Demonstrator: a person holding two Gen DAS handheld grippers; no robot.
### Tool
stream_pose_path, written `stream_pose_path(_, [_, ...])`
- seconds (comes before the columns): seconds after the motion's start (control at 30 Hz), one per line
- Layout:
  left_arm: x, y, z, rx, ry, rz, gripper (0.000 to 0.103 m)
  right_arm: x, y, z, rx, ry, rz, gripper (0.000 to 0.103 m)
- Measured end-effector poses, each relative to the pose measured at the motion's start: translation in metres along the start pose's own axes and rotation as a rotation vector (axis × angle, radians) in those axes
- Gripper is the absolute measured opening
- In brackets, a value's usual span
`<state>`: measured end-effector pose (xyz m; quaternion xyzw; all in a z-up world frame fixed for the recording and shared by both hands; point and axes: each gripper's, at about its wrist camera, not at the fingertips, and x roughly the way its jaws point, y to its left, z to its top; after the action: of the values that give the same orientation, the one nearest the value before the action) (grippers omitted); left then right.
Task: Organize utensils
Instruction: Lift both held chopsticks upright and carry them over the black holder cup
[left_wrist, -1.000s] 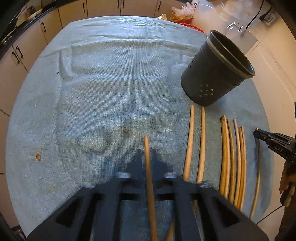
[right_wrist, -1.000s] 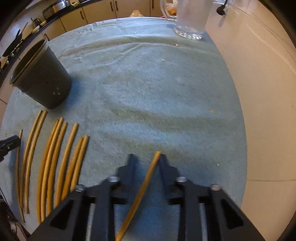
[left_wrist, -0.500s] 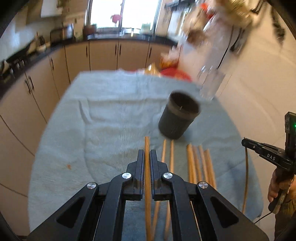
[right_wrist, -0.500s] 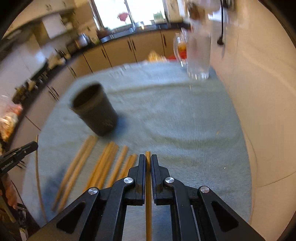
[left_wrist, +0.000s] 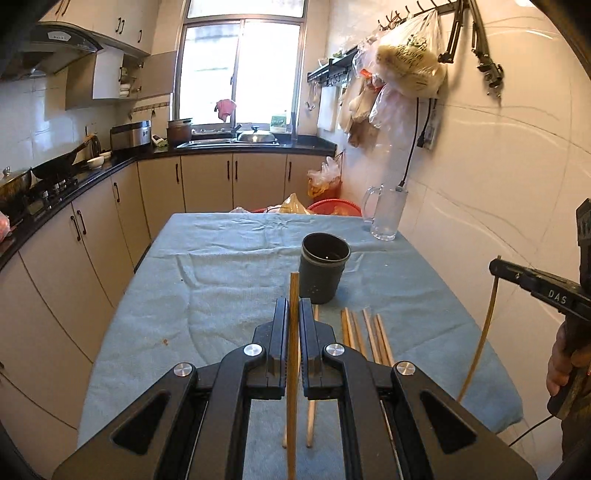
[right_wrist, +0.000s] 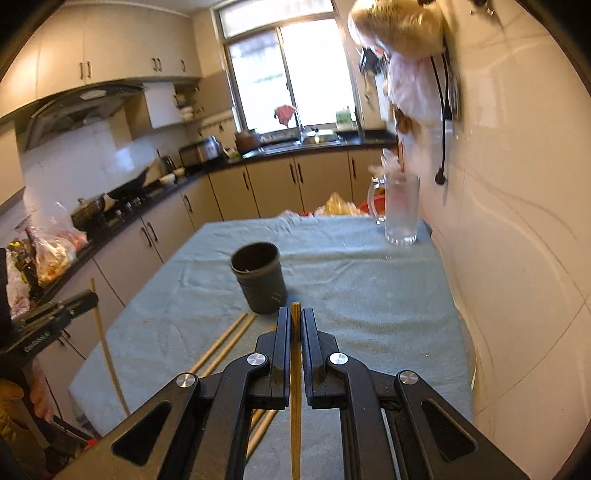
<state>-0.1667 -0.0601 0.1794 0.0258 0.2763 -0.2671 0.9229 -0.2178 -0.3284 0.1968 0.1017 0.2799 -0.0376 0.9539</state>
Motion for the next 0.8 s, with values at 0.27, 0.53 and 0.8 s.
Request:
stream_pose_path(0.27, [-0.028, -0.005, 0.003, -0.027, -0.067, -0.025, 0.005, -0.024, 0.008, 0.003, -0.014, -0.061, 0.036, 0.006])
stream_pose_path(0.53, [-0.029, -0.006, 0.039, -0.046, -0.130, -0.078, 0.005, -0.012, 0.018, 0.023, -0.016, -0.088, 0.071, 0.006])
stream_pose_path(0.8, [-0.003, -0.008, 0.101, -0.054, -0.180, -0.101, 0.005, 0.005, 0.030, 0.074, -0.026, -0.166, 0.082, 0.006])
